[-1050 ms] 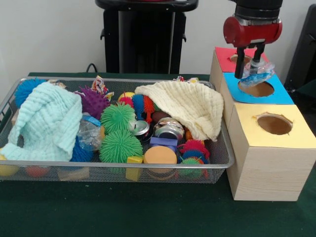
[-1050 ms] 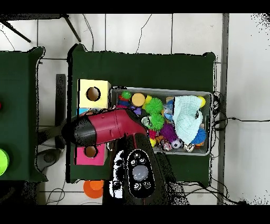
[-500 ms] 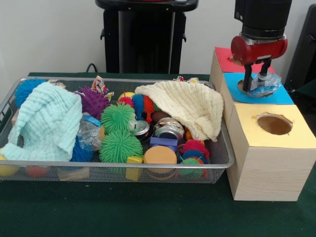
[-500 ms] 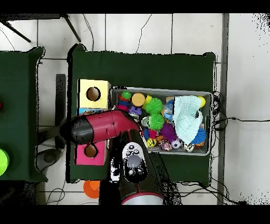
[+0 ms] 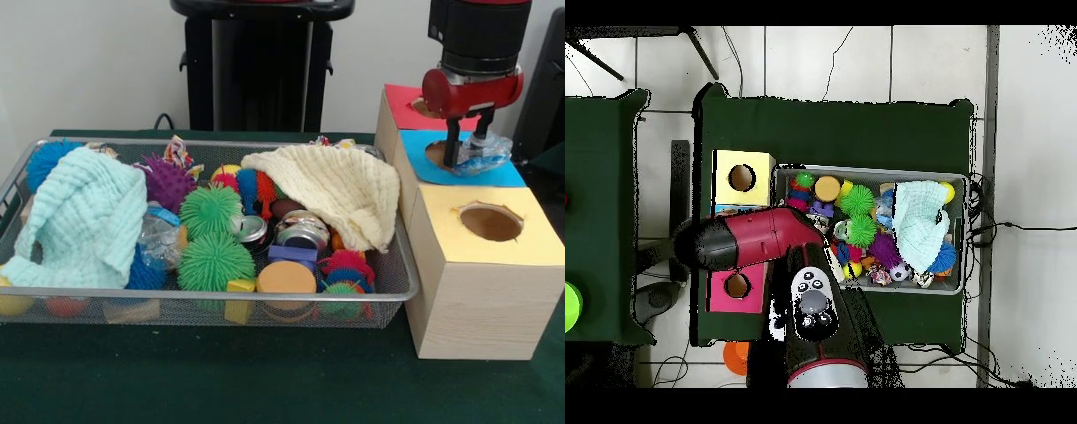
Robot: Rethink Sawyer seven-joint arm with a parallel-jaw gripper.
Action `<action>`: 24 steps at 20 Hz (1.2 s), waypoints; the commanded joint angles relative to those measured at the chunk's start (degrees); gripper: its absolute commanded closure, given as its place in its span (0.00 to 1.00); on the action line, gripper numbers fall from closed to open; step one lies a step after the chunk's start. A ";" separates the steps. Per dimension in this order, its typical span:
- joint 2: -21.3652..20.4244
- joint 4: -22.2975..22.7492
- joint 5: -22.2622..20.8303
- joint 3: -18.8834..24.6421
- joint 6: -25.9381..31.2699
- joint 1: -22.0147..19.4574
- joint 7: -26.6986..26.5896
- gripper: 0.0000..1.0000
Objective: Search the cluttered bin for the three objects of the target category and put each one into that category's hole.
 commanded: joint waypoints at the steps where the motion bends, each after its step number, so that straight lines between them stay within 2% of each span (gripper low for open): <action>1: 7.84 -0.55 1.05 -0.68 2.56 1.63 10.19 1.00; 8: 7.18 -1.83 1.53 -2.86 7.24 3.52 10.38 1.00; 12: 5.62 -1.45 1.50 -3.94 9.49 4.24 9.92 1.00; 17: 3.34 0.22 0.70 -7.30 11.20 6.39 11.13 1.00; 24: 4.04 -0.12 0.25 -10.42 12.69 8.16 10.99 1.00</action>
